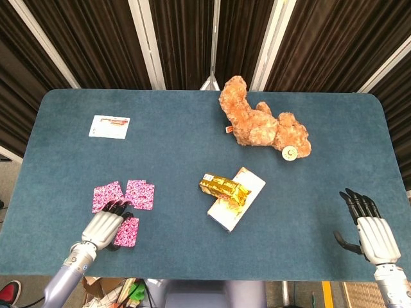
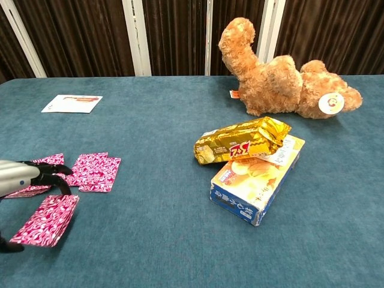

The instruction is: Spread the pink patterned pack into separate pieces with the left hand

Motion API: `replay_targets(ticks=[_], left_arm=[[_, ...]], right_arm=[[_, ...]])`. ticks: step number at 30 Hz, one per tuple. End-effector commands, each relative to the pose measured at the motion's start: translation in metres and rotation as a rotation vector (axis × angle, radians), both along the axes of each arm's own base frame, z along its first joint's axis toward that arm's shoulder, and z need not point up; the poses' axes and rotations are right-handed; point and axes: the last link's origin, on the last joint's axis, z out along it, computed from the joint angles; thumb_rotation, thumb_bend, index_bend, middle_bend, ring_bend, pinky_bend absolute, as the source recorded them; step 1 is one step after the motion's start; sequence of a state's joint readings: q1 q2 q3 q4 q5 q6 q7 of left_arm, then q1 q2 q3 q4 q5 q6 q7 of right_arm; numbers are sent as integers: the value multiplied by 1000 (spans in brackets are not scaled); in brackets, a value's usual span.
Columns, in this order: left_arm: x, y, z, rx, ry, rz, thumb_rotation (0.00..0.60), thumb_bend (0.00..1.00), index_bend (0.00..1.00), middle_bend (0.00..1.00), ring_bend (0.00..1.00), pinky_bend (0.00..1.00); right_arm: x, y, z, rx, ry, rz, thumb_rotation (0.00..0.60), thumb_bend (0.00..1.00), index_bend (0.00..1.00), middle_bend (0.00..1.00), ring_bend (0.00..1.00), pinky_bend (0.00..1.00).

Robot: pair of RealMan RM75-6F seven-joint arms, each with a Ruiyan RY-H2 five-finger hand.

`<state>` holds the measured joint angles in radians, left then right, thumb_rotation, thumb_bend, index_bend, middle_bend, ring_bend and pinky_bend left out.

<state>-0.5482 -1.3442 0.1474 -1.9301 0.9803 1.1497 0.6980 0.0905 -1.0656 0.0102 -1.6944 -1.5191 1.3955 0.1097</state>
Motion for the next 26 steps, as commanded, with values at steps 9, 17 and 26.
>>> replay_targets(ticks=[9, 17, 26], left_arm=[[-3, -3, 11, 11, 6, 17, 600, 150, 30, 0, 0, 0], [-9, -12, 49, 182, -74, -9, 600, 150, 27, 0, 0, 0], [-68, -50, 120, 475, -24, -61, 600, 150, 0, 0, 0, 0]], right_arm=[[0, 0, 0, 1, 3, 1, 600, 363, 0, 0, 0, 49], [0, 0, 0, 2, 10, 2, 600, 363, 0, 0, 0, 49], [-2, -1, 0, -12, 50, 5, 600, 363, 0, 0, 0, 49]])
